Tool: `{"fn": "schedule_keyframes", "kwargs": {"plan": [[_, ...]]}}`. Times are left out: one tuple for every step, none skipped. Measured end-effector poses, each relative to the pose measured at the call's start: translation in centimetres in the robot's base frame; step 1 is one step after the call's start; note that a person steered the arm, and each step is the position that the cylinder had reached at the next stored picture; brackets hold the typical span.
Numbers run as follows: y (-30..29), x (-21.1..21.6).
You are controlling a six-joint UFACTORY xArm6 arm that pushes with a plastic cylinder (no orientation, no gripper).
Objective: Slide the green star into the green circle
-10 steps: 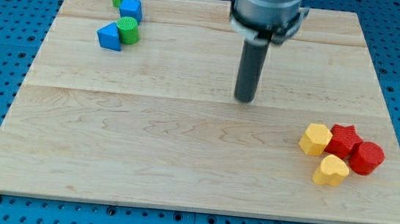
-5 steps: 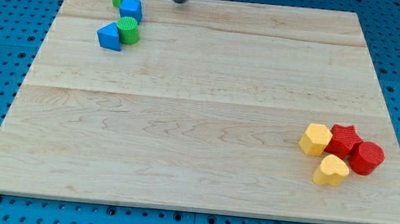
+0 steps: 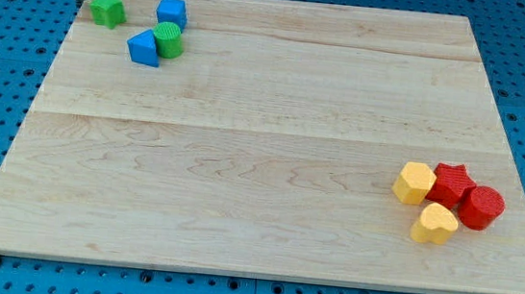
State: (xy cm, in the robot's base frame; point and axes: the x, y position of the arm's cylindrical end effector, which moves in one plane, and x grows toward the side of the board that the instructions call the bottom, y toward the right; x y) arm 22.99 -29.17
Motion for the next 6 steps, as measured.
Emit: {"fn": "schedule_keyframes", "kwargs": {"plan": [[7.3, 1.8], [10.3, 5.2], [10.5, 8.8], [13.2, 9.8], [15.2, 9.5], [17.1, 7.5]]}}
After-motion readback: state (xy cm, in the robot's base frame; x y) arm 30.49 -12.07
